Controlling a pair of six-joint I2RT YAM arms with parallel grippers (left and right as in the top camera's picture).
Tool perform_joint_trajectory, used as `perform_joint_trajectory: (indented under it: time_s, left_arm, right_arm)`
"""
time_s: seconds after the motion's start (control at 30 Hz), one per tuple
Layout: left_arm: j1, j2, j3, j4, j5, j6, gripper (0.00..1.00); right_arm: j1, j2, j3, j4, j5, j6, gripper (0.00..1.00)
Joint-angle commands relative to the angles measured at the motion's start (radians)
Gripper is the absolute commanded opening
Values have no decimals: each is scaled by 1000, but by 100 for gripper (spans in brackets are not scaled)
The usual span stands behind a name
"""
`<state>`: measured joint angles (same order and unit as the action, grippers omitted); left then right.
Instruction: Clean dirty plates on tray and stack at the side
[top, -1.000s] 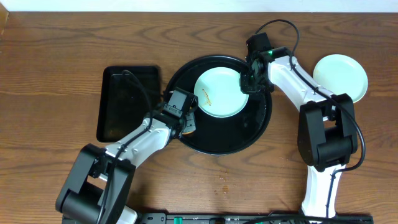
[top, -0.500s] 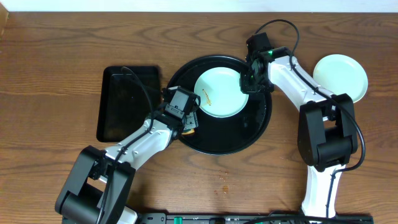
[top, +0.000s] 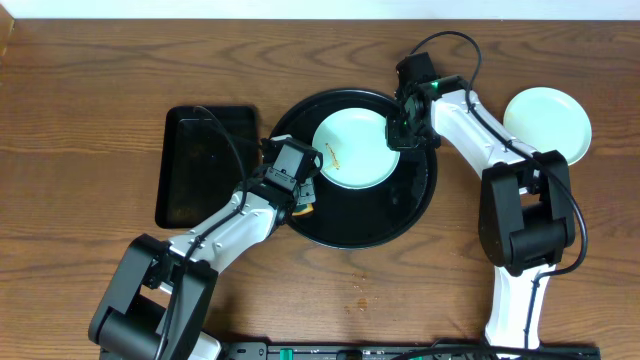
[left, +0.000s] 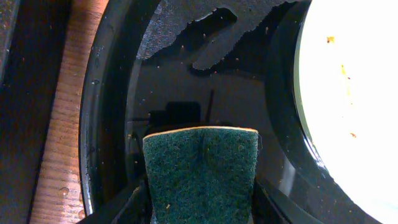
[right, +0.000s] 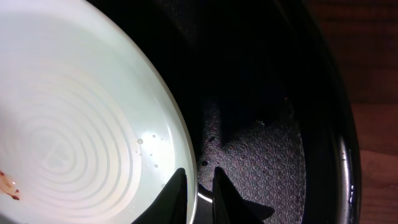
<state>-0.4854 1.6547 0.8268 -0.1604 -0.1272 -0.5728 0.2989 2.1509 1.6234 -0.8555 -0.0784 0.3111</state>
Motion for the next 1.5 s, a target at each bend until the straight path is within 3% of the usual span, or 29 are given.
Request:
perform_joint_trajectory:
  time_s: [0.0,0.1,0.13,0.17,0.23,0.3,0.33,0.4,0.47,0.87,1.13,1.37,1.4,1.47]
  left_arm:
    - [1,25,-5,7,-23,3,50]
    - [1,71,-5,34,-22,5,50]
    - [1,84,-5,47,-22,22,44]
    - [1,93,-5,63,-22,43,29]
    - [1,101,-5,89,-23,64,10]
    - [1,101,-5,100,-23,64,8]
    - [1,101,-5,103,-23,64,13]
    - [2,99,-4,103,-23,64,50]
    - [1,91,-3,98,-16,64,59]
    - [-12,-11,-4,-48,68,37,56]
    - [-51,17,-5,-40,37,37,57]
    - [-51,67,-6,-40,37,37,36]
    - [-51,71,-6,-41,37,37,31]
    - [-51,72,-6,-41,37,37,8]
  right_arm:
    - [8,-11,-7,-1,-5,18,13]
    - [8,-11,-7,-1,-5,18,13]
    - [8,-11,-7,-1,-5,18,13]
    - [8,-11,-7,-1,-5,18,13]
    - [8,-11,-7,0,-5,18,13]
    - [8,-11,-7,0,-5,18,13]
    - [8,-11,-7,0,-5,18,13]
    - [8,-11,-7,-1,-5,18,13]
    - [8,-11,-7,-1,-5,18,13]
    - [8,-11,-7,-1,-5,18,13]
    - [10,-11,-7,-2,-5,18,13]
    - [10,-11,-7,-2,-5,18,13]
    - [10,-11,-7,-1,-5,18,13]
    - [10,-11,-7,-1,-5,18,13]
